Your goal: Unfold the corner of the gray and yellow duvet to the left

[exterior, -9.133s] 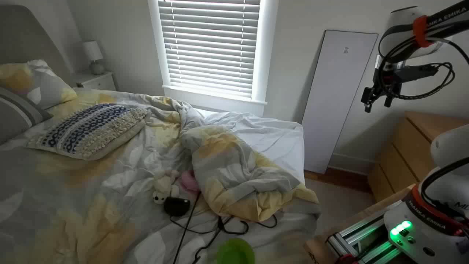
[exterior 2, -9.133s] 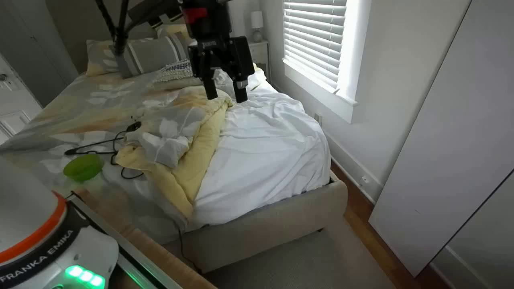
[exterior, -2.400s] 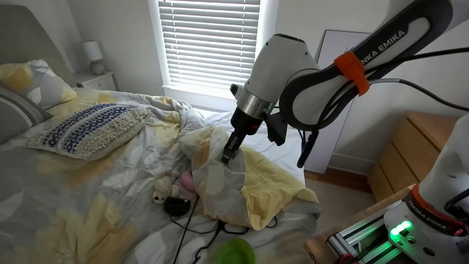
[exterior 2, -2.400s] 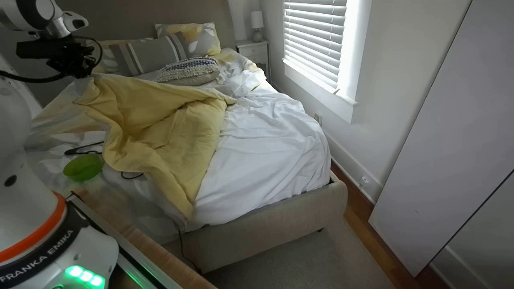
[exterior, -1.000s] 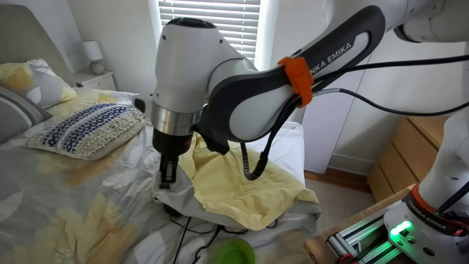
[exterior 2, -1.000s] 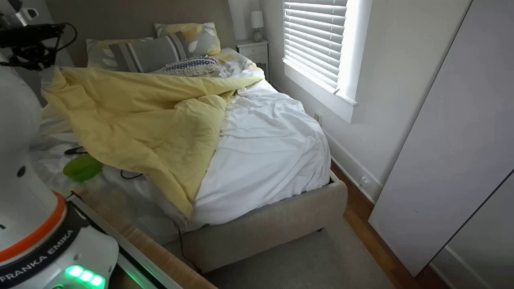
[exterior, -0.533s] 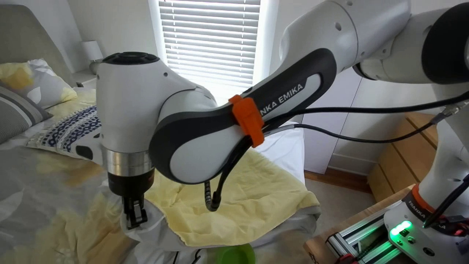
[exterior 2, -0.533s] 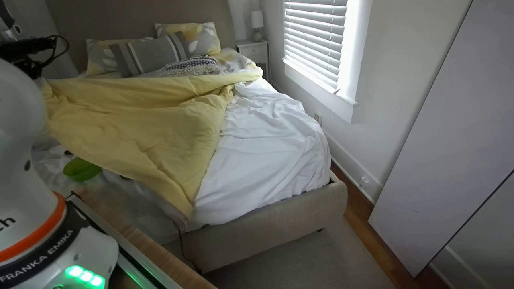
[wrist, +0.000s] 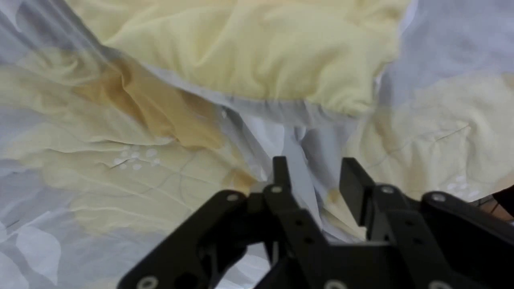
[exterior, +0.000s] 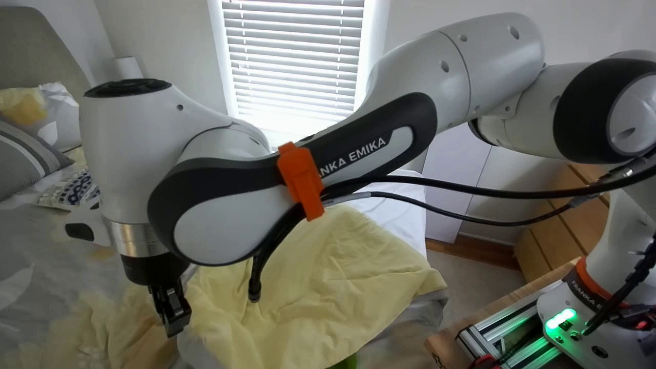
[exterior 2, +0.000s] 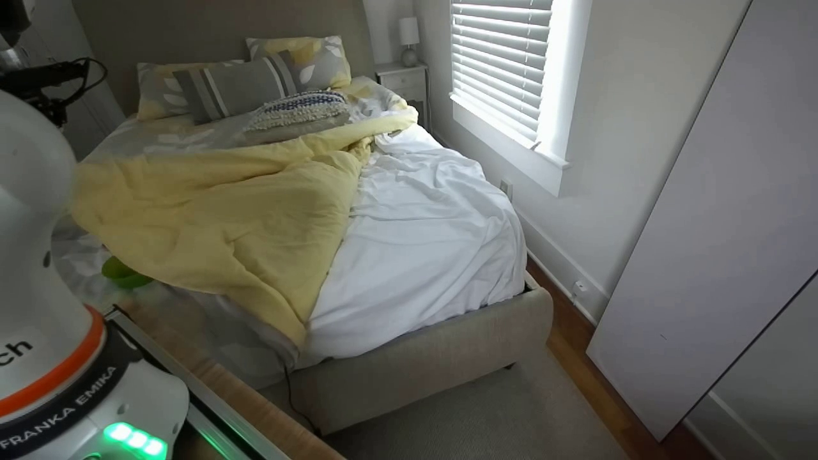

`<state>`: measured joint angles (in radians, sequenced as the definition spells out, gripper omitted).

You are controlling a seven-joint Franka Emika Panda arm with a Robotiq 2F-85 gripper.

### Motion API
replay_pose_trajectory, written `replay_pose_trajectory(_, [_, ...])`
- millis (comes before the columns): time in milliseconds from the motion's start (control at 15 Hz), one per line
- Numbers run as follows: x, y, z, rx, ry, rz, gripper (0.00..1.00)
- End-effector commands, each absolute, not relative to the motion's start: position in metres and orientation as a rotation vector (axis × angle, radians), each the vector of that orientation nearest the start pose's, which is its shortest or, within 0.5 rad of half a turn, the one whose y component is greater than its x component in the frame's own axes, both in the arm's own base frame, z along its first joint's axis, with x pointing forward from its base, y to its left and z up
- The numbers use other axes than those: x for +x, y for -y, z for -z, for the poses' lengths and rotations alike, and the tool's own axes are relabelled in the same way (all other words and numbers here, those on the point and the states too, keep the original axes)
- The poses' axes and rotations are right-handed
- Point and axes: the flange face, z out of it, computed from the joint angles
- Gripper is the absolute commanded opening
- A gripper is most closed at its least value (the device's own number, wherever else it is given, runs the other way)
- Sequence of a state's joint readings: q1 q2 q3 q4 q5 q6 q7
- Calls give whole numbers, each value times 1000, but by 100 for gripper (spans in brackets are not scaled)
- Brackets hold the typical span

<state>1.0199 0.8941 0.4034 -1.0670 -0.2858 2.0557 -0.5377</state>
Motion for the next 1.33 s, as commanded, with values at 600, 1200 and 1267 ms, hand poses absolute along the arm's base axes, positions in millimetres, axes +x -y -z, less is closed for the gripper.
replay_pose_trajectory(600, [355, -664, -421, 2476, -1966, -225, 100])
replay_pose_trajectory(1200, [380, -552, -407, 2810, -1284, -9, 100])
replay_pose_trajectory(1267, [376, -542, -404, 2848, -1209, 22, 100])
